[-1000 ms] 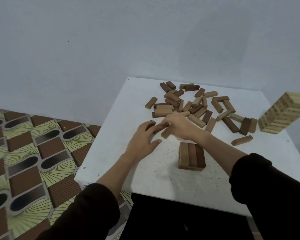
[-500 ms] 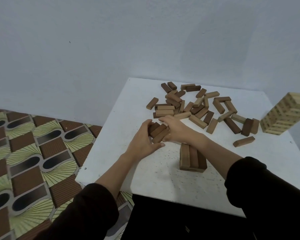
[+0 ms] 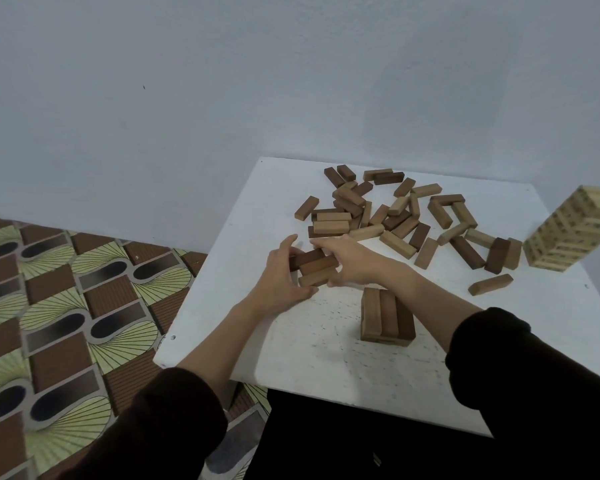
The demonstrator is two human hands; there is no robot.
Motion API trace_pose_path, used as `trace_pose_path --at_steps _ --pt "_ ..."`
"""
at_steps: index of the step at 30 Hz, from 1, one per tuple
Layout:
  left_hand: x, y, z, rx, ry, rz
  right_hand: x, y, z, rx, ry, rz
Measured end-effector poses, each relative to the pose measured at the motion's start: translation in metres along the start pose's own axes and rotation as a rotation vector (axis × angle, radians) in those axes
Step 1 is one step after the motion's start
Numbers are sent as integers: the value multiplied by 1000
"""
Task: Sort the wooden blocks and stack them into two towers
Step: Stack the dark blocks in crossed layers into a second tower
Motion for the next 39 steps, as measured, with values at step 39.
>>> trace_pose_path --at_steps 39 --pt "-33 99 43 60 -393 149 -155 19 -2 225 252 109"
Point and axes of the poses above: each hand's wrist, its own x-axis towards the middle knuckle, its own z-axis out of the palm, y = z × x, the point moved 1 cm from there along x, towards the middle knuckle, and after that the axes turned 9 degrees about x, right-handed, at the moved point
